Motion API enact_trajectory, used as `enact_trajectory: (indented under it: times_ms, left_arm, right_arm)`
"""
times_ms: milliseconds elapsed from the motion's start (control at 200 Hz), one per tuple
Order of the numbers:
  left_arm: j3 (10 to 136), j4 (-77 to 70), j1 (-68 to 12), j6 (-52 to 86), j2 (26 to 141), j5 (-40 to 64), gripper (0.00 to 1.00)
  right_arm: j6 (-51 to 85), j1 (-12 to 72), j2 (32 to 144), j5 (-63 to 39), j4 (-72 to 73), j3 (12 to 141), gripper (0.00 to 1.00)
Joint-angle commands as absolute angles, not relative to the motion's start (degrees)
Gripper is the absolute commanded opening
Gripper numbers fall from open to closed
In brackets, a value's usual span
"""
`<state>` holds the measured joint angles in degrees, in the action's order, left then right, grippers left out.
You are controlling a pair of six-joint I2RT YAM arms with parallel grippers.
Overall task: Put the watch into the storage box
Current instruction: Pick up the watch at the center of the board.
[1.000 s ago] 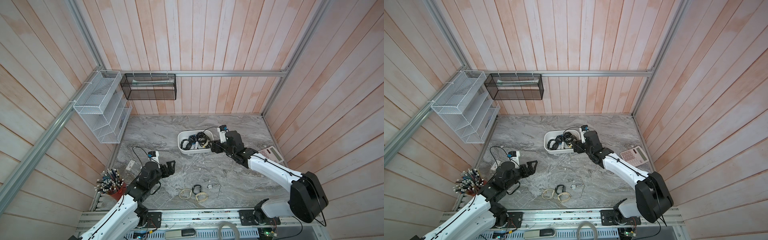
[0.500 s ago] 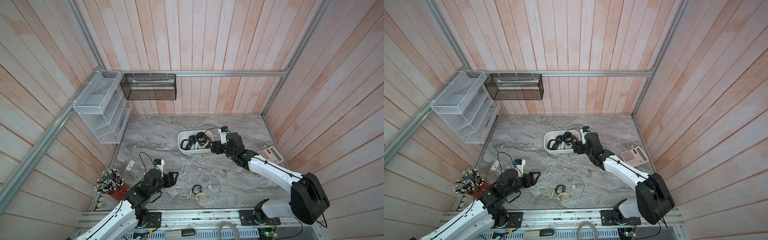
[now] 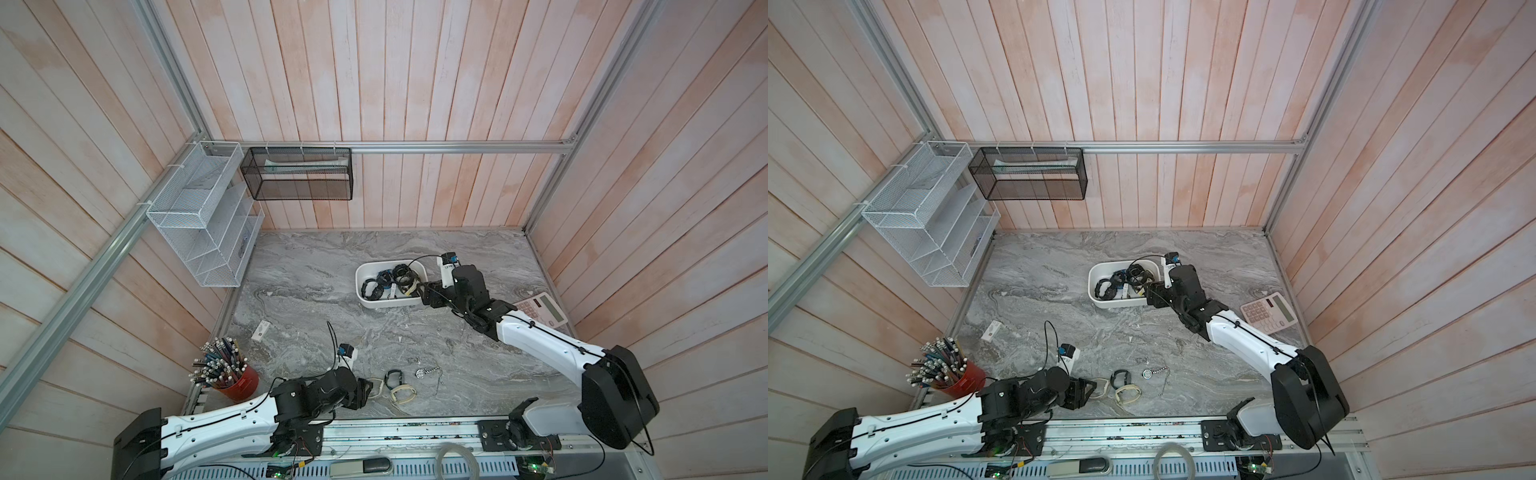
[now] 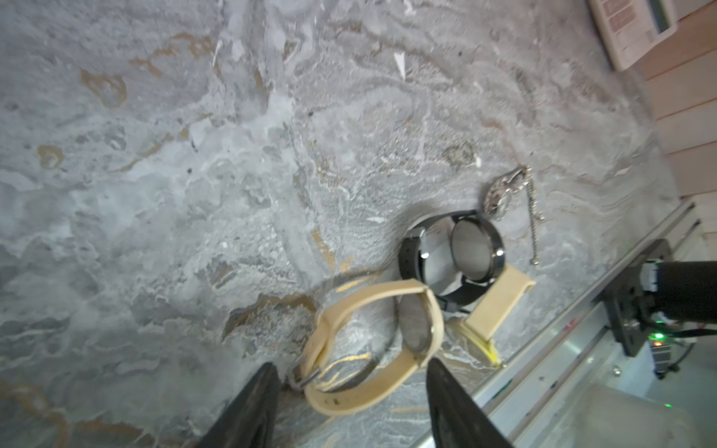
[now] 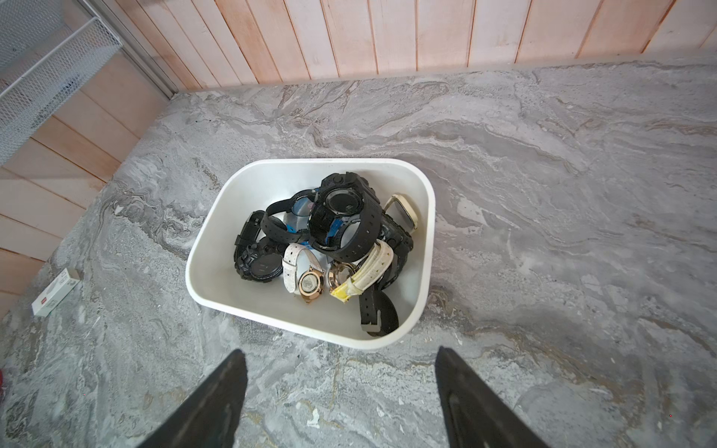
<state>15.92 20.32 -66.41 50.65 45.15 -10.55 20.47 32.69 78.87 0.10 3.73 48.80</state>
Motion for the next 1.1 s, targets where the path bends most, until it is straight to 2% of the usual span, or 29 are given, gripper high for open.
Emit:
enact_trajectory:
  times_ms: [0, 265, 510, 600, 700, 845, 1050, 1095]
  left_arm:
    - [17.8, 21.8, -66.9, 51.4, 48.6, -12.9, 0.61]
    - [21.0, 21.8, -66.9, 49.8, 57.0, -13.9, 0.57]
    - [21.8, 21.1, -66.8, 49.9, 60.1, -14.3, 0.50]
    - [22.0, 21.1, -66.5, 50.3, 60.3, -14.3, 0.43]
    - [22.1, 20.9, -65.9, 50.4, 60.4, -14.7, 0.28]
    - [22.7, 20.8, -64.9, 49.6, 61.6, -14.3, 0.22]
    - [24.3, 21.4, -64.1, 49.3, 64.4, -14.1, 0.00]
    - [25.3, 22.3, -63.8, 49.0, 64.4, -14.6, 0.00]
  right_arm:
    - [21.0, 32.6, 79.2, 0.3, 4.6, 49.2, 0.78]
    - [21.0, 32.6, 78.0, 1.2, 4.3, 48.5, 0.78]
    - [21.3, 32.6, 78.2, 1.2, 4.4, 48.3, 0.78]
    - [21.3, 32.5, 78.3, 1.0, 4.4, 48.4, 0.78]
    - [21.0, 32.6, 78.3, 1.2, 4.4, 48.2, 0.78]
    - [21.0, 32.6, 78.2, 1.2, 4.3, 48.2, 0.78]
    - [21.0, 32.5, 78.6, 1.3, 4.5, 48.2, 0.78]
    - [21.0, 32.6, 78.7, 1.2, 4.7, 48.2, 0.78]
